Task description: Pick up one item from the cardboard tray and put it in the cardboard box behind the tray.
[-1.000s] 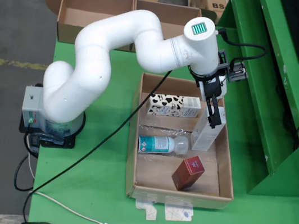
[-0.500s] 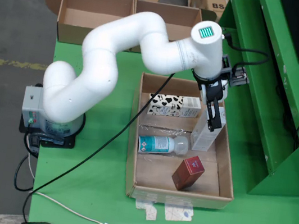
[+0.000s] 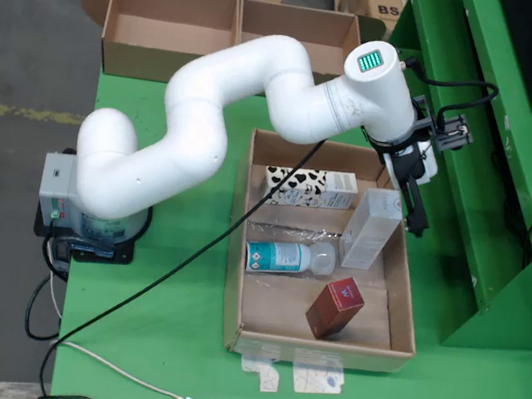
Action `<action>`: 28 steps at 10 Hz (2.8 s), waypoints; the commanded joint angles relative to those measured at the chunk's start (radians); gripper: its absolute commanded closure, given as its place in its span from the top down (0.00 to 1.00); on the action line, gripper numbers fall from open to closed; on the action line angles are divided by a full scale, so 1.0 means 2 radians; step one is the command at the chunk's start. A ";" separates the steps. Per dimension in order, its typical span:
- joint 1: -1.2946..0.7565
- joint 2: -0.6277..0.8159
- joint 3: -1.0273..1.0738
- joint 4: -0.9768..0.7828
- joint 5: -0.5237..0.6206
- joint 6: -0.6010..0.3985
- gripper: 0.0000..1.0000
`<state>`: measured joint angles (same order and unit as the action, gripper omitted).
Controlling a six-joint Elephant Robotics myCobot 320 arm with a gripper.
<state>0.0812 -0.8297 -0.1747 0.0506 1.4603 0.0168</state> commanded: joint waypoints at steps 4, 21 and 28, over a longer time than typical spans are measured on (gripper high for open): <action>-0.005 -0.052 0.087 0.119 -0.044 -0.005 1.00; -0.005 -0.013 0.087 -0.138 0.038 0.005 1.00; -0.013 -0.040 0.087 -0.086 0.032 0.002 1.00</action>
<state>0.0628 -0.9203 -0.0260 -0.1702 1.5293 0.0276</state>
